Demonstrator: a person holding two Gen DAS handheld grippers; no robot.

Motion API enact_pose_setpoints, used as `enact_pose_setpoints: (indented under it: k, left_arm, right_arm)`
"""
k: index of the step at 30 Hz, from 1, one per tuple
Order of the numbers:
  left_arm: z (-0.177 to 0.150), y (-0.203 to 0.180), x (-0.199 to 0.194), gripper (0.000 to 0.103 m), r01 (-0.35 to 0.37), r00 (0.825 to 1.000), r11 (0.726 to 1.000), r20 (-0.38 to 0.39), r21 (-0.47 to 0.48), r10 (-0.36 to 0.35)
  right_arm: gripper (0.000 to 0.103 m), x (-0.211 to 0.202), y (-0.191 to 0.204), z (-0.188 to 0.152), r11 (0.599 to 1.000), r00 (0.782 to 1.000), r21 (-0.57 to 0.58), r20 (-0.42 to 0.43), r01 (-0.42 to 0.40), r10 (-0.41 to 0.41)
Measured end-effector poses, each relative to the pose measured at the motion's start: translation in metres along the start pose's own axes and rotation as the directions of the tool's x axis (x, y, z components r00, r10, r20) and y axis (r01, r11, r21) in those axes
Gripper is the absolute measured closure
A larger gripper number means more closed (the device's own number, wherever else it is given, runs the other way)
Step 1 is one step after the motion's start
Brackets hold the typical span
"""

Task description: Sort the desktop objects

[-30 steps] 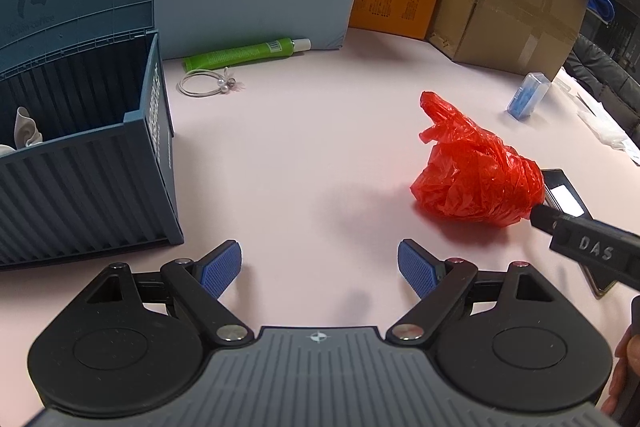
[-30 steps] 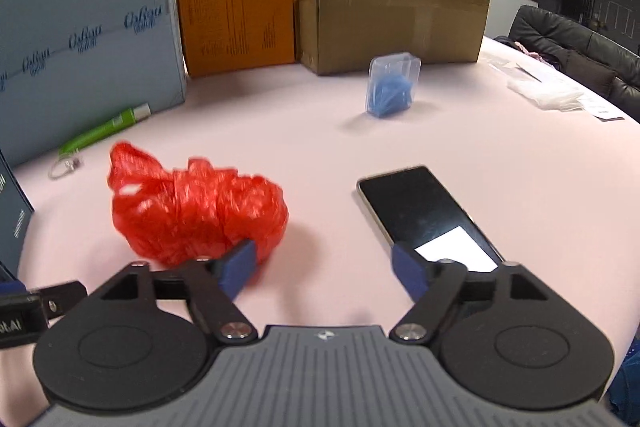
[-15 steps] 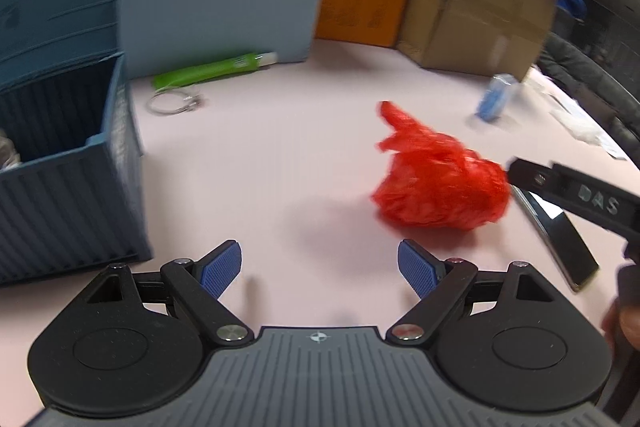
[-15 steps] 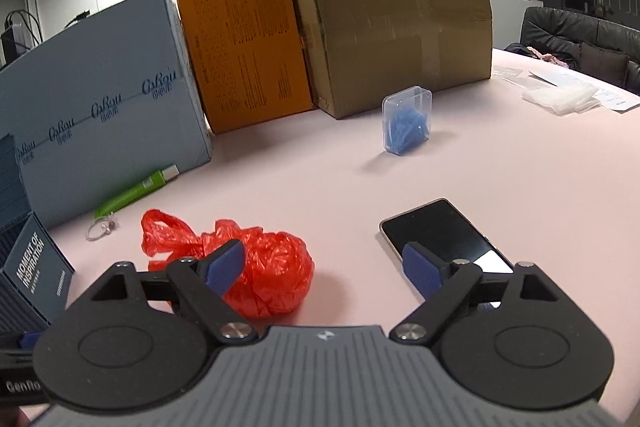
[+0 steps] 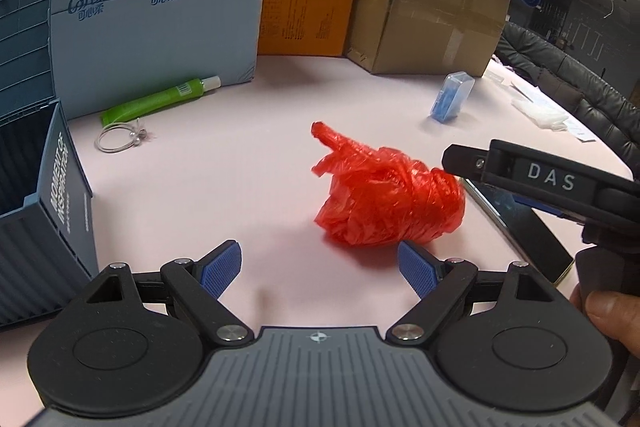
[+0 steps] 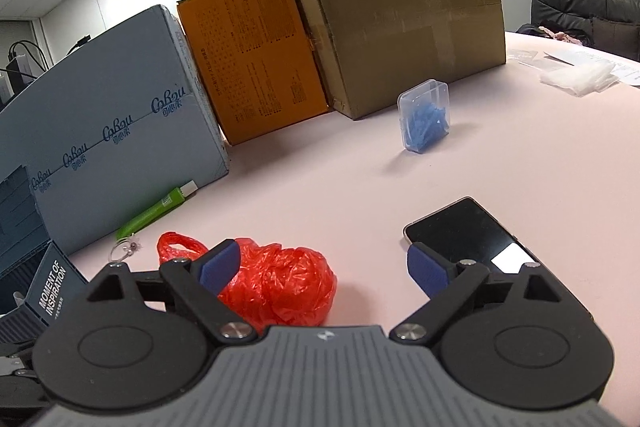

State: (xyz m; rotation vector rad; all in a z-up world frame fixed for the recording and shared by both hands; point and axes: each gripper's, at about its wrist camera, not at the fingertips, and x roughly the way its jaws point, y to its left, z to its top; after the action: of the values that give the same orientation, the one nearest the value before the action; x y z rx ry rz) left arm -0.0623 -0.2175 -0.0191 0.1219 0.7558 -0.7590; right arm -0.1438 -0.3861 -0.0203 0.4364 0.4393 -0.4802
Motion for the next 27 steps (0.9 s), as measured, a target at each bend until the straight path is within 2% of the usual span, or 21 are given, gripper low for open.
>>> enact_pose_setpoints:
  k: [7, 11, 16, 24, 27]
  left_arm:
    - [0.004, -0.003, 0.000, 0.020, 0.036, 0.998, 0.999, 0.049, -0.002, -0.036]
    - [0.008, -0.006, 0.004, 0.020, 0.031, 0.998, 0.999, 0.061, 0.024, -0.032]
    - [0.012, -0.006, 0.009, 0.020, 0.021, 0.996, 1.000, 0.087, 0.023, -0.023]
    - [0.014, -0.004, 0.017, 0.020, 0.041, 0.996, 0.999, 0.073, 0.002, -0.041]
    - [0.014, -0.002, 0.019, 0.020, 0.062, 0.996, 0.998, 0.069, -0.017, -0.060]
  right_arm:
    - [0.010, 0.007, -0.006, 0.007, 0.998, 1.000, 0.056, -0.019, -0.022, 0.023]
    - [0.014, 0.014, -0.006, 0.008, 0.997, 0.998, 0.061, -0.049, -0.041, 0.044]
    - [0.015, 0.019, -0.006, 0.010, 0.996, 0.996, 0.074, -0.060, -0.055, 0.060]
    - [0.017, 0.029, -0.011, 0.011, 0.986, 0.990, 0.146, -0.104, -0.076, 0.092]
    - [0.022, 0.032, -0.012, 0.011, 0.983, 0.988, 0.165, -0.118, -0.082, 0.102]
